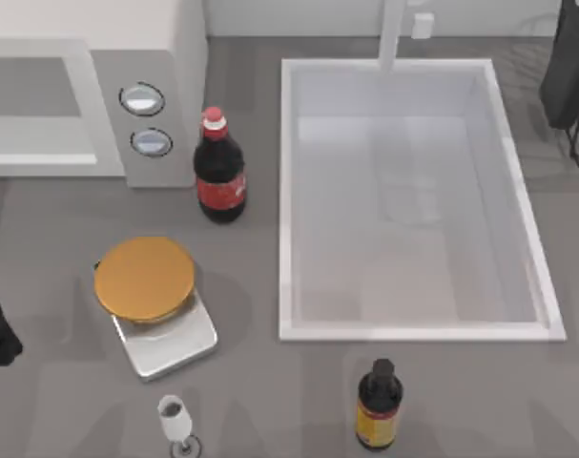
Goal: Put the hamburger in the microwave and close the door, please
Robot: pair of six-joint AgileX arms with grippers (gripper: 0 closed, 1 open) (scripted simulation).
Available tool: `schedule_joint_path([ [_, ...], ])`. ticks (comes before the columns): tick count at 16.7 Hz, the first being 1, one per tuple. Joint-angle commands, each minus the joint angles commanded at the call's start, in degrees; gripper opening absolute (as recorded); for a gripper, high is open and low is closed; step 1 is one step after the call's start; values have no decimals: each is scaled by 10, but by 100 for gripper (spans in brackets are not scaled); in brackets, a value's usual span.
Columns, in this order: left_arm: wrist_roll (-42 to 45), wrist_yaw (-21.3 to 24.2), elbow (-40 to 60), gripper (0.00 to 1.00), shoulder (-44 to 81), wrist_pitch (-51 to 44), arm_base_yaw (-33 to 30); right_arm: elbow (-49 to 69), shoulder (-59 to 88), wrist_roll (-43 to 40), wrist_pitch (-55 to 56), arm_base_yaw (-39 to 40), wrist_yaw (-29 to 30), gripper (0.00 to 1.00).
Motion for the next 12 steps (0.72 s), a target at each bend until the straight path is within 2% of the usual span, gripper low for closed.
schedule_joint_path([
  [3, 1, 0, 5, 100, 6, -5, 2, 0, 0, 0, 0, 0, 0, 100],
  [6, 10, 0, 53, 100, 60, -51, 18, 0, 0, 0, 0, 0, 0, 100],
  [9, 22, 0, 145, 100, 167, -124, 41, 0, 0, 0, 0, 0, 0, 100],
  [12, 35, 0, 262, 100, 324, -206, 67, 0, 0, 0, 0, 0, 0, 100],
])
